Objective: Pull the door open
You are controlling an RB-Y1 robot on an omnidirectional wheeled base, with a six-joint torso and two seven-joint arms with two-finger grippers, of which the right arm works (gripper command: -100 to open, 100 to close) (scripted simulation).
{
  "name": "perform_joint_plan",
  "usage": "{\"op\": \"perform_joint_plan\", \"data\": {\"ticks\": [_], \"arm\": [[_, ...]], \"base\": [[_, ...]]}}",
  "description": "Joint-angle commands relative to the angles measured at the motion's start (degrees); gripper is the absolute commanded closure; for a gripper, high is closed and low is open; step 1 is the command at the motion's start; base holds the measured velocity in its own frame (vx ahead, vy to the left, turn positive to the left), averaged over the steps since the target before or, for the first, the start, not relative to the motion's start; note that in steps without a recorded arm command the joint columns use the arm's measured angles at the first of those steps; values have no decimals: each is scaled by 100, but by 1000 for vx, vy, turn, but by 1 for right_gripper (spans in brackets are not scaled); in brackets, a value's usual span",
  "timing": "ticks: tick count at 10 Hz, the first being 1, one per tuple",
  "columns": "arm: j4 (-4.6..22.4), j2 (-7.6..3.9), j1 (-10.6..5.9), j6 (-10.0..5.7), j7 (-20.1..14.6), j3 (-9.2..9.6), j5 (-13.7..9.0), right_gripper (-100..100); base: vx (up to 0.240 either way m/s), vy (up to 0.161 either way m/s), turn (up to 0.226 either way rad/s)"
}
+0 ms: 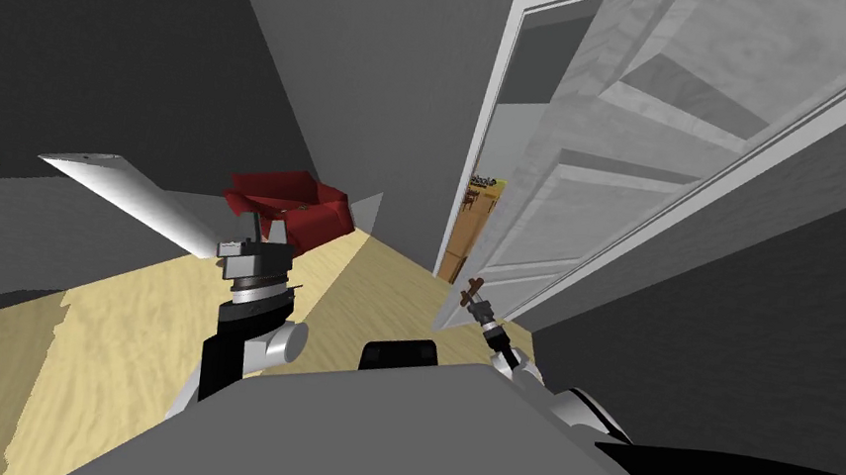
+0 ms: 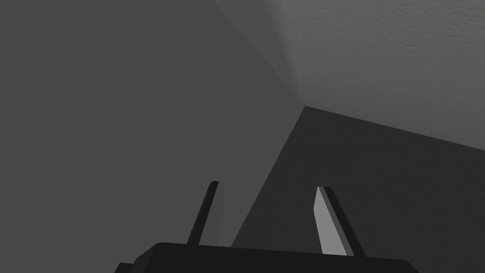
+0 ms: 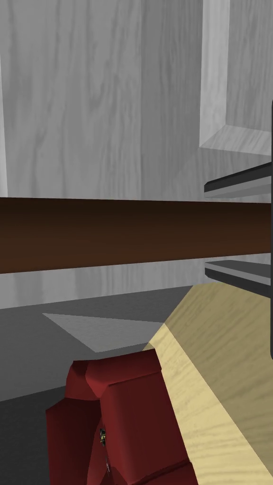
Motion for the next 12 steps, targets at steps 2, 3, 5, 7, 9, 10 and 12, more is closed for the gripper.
{"op": "perform_joint_plan", "data": {"ticks": [2, 3, 5, 7, 9, 10, 12], "arm": [[90, -51, 82, -174, -66, 57, 56, 100], [110, -76, 107, -238, -91, 73, 74, 100], [148, -121, 153, -352, -138, 102, 106, 100], [176, -155, 187, -437, -172, 124, 130, 100], [97, -176, 224, -445, -179, 127, 147, 100], [119, -186, 235, -492, -191, 139, 165, 100], [172, -211, 260, -606, -218, 166, 209, 100]], "base": [[-205, -111, 171], [-206, -118, 163], [-216, -89, 158], [-184, -94, 107], [-92, -50, 65], [-205, -92, 181], [-225, -105, 143]]}}
